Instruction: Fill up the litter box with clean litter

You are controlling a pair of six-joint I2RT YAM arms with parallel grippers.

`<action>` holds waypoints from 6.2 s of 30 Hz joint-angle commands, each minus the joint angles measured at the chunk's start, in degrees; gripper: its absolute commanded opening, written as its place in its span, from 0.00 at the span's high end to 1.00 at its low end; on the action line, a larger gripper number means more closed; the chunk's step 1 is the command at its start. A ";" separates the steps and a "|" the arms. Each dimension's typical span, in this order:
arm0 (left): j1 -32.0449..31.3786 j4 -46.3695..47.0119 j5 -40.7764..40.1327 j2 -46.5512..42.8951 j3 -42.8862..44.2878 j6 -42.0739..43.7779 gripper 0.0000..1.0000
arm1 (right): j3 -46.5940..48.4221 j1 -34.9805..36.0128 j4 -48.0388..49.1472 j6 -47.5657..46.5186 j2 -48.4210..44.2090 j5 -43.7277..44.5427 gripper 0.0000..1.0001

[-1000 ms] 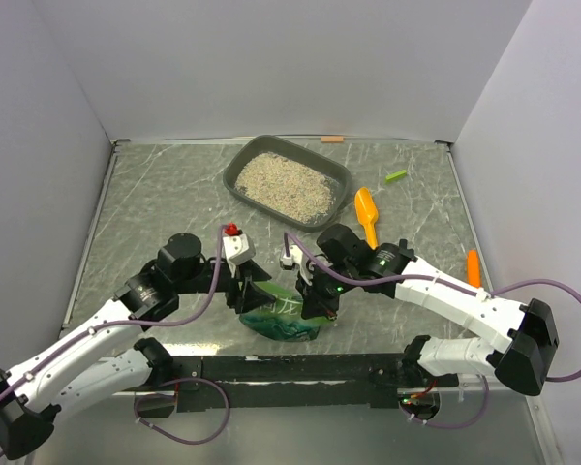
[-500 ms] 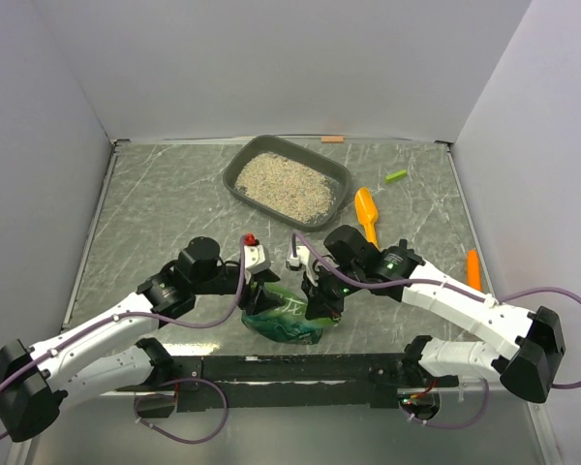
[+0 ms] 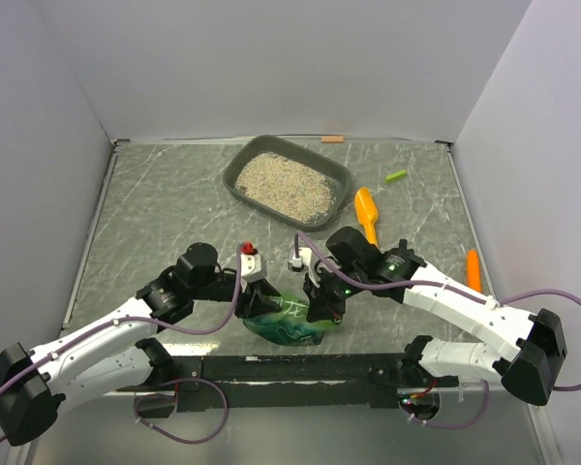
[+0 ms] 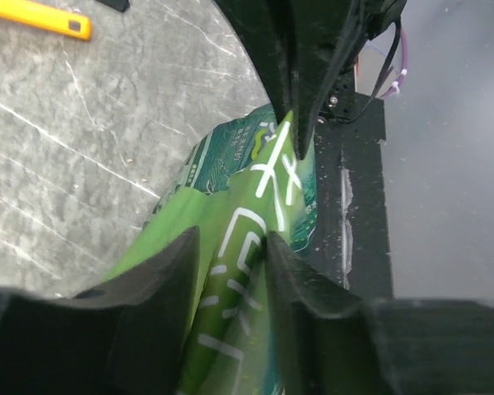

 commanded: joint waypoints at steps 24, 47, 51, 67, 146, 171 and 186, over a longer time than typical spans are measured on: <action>-0.29 -13.07 -24.12 -6.80 11.08 6.54 0.99 | 27.83 -4.60 -8.11 -11.43 16.58 16.79 1.00; -0.47 -3.30 -28.26 -9.89 -0.82 -4.73 0.99 | 21.59 -12.57 -1.53 6.65 2.89 34.49 0.23; -0.56 -3.39 -27.72 -9.37 -0.38 -4.82 0.99 | 17.19 -19.60 1.03 16.42 -3.35 44.72 0.18; -0.65 -3.48 -27.99 -10.24 0.06 -6.75 0.99 | 3.74 -49.68 -2.05 38.22 -0.90 45.53 0.28; -0.73 -4.88 -27.73 -9.72 3.83 -6.67 0.75 | -3.12 -59.63 18.09 31.11 4.12 25.23 1.00; -0.65 -12.73 -19.48 -3.74 27.22 -20.54 0.46 | 16.04 -33.17 10.34 17.92 -13.29 -7.62 1.00; -0.65 4.69 -11.91 -2.42 21.95 -33.38 0.47 | 10.16 -26.67 26.25 30.67 -19.27 -13.35 1.00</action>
